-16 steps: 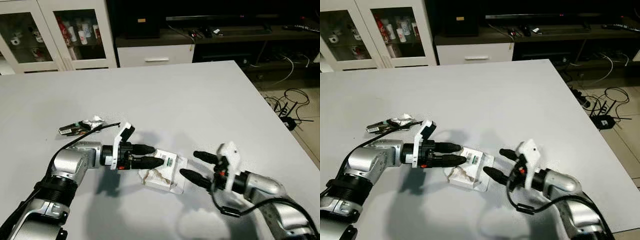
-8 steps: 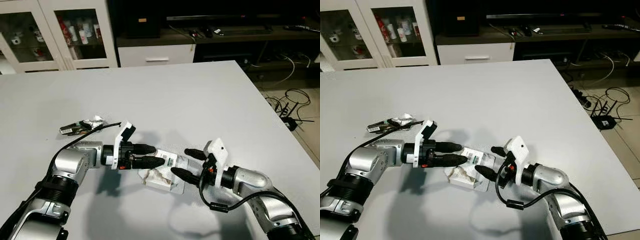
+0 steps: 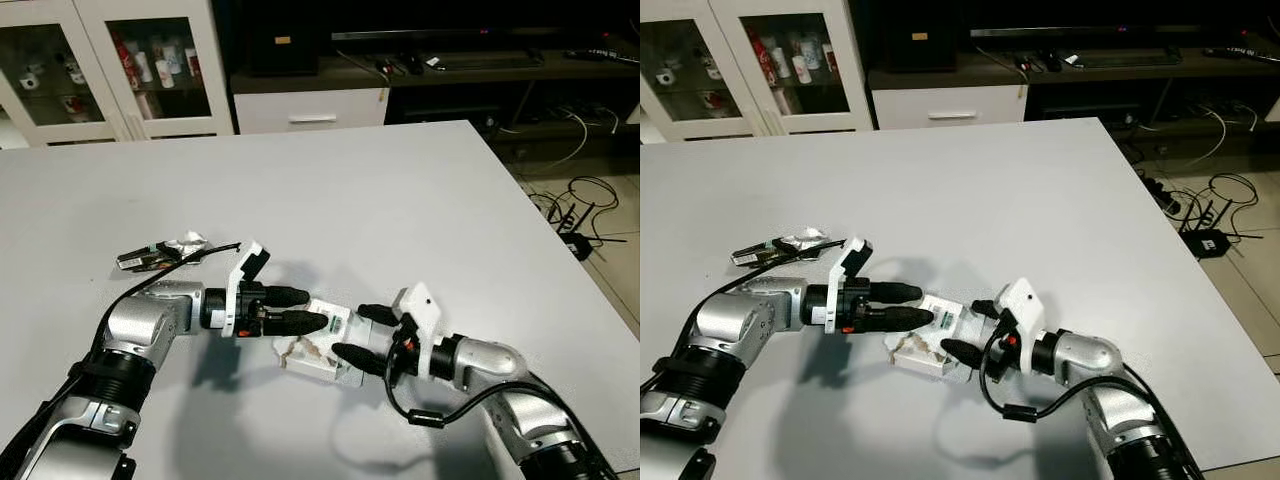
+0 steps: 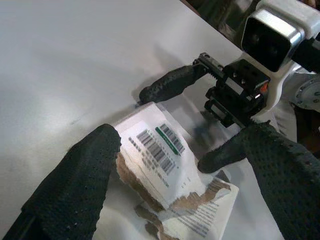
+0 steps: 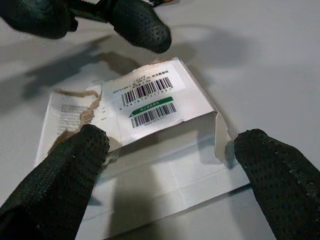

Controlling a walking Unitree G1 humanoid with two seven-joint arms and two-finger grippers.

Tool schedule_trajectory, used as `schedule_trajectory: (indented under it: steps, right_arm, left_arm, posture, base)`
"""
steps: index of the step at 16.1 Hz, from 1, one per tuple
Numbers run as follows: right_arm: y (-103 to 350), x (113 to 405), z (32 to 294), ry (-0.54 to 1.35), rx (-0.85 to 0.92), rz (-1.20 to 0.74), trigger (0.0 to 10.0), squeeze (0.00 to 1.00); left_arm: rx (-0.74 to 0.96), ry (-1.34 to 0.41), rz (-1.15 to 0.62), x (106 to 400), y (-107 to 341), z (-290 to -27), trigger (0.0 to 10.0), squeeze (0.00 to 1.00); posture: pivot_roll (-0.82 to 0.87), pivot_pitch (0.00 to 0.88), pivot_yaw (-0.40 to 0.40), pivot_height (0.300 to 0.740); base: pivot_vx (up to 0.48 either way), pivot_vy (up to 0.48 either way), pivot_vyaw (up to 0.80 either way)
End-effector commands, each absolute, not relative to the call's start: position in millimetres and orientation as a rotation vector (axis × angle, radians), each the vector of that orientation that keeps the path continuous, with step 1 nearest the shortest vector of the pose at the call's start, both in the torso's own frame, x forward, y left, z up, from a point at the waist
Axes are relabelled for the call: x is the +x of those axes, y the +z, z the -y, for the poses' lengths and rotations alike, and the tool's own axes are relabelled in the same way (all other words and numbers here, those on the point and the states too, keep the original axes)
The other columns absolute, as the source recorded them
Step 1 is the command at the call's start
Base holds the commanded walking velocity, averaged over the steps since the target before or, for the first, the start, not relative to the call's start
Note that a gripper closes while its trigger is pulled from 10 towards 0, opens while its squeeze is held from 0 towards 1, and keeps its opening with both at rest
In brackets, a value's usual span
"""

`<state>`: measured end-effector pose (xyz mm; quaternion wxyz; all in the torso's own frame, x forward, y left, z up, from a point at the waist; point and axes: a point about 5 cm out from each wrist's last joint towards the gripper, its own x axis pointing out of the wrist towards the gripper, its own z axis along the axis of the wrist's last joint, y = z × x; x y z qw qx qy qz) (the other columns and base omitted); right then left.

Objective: Picking trash to rubbish bin

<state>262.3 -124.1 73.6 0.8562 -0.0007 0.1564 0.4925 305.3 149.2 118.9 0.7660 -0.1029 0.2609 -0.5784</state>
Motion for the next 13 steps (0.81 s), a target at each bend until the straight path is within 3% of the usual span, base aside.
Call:
schedule_trajectory:
  steps: [1, 10, 13]
  right_arm:
    - [71, 262, 121, 1.067, -0.012, -0.339, 10.0, 0.0]
    - [71, 266, 120, 1.058, -0.008, -0.324, 10.0, 0.0]
    - [71, 265, 119, 1.059, -0.005, -0.318, 10.0, 0.0]
  left_arm:
    - [-0.194, -1.248, -0.554, 310, 124, -151, 10.0, 0.0]
    - [-0.209, -1.203, -0.533, 314, 136, -167, 10.0, 0.0]
    - [-0.31, -1.211, -0.589, 306, 139, -174, 10.0, 0.0]
  posture:
    - [-0.02, 0.067, 0.016, 0.74]
    - [0.0, 0.06, 0.026, 0.74]
    - [0.0, 0.057, 0.028, 0.74]
  base:
    - [0.0, 0.0, 0.0]
    - [0.0, 0.0, 0.0]
    - [0.0, 0.0, 0.0]
